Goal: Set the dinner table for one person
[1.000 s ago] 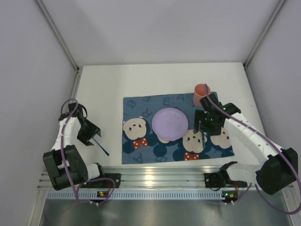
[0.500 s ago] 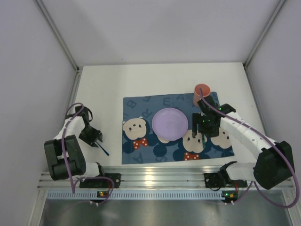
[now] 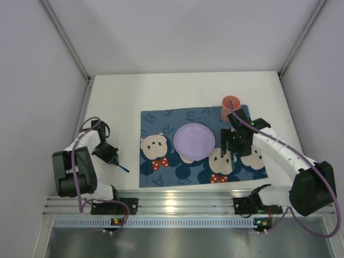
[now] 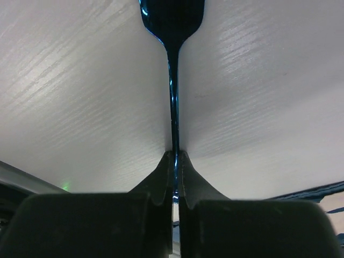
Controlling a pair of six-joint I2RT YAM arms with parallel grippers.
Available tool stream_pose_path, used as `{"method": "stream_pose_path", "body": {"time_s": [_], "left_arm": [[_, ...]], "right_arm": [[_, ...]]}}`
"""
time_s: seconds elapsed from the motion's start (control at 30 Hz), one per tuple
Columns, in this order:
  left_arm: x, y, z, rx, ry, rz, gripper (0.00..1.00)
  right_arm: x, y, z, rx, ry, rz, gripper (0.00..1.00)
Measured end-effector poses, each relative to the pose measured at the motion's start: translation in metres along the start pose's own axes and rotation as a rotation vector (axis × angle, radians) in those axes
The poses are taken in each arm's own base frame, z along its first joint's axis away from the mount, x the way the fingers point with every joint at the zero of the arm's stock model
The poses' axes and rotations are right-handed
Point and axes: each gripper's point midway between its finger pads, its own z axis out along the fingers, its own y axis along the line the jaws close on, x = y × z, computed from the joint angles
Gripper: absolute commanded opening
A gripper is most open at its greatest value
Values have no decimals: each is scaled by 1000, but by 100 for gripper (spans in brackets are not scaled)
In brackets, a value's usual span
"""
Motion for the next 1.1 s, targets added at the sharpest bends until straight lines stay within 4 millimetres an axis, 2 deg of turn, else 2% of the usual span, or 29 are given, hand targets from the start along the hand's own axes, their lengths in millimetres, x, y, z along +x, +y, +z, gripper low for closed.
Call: {"method": "stream_pose_path", "body": {"time_s": [0.3, 0.37, 0.43, 0.57, 0.67, 0.77, 0.87, 1.0, 1.1], "left_arm": [[-4, -4, -4, -12, 34, 145, 0], [-11, -11, -7, -2, -6, 204, 0], [-26, -30, -18, 33, -75, 267, 0], [-59, -96, -65, 179, -273, 399, 0], [-60, -132, -93, 269, -356, 484, 0], [-40, -157, -107, 342, -367, 581, 0], [-4, -175, -109, 403, -320, 694, 0], [46, -191, -104, 467, -233, 827, 0], [82, -193, -98, 495, -175, 914, 0]], "right_arm": [[0, -3, -1, 11, 2, 15, 76], [0, -3, -2, 9, -1, 23, 76], [-1, -2, -6, 7, -6, 33, 76], [-7, 2, -15, -9, -35, 54, 76], [-11, 4, -22, -18, -54, 70, 76], [-10, 3, -27, -20, -69, 82, 76], [-8, 1, -32, -19, -81, 93, 76], [-5, -1, -40, -22, -97, 109, 76], [-4, -2, -47, -33, -120, 125, 77]]}}
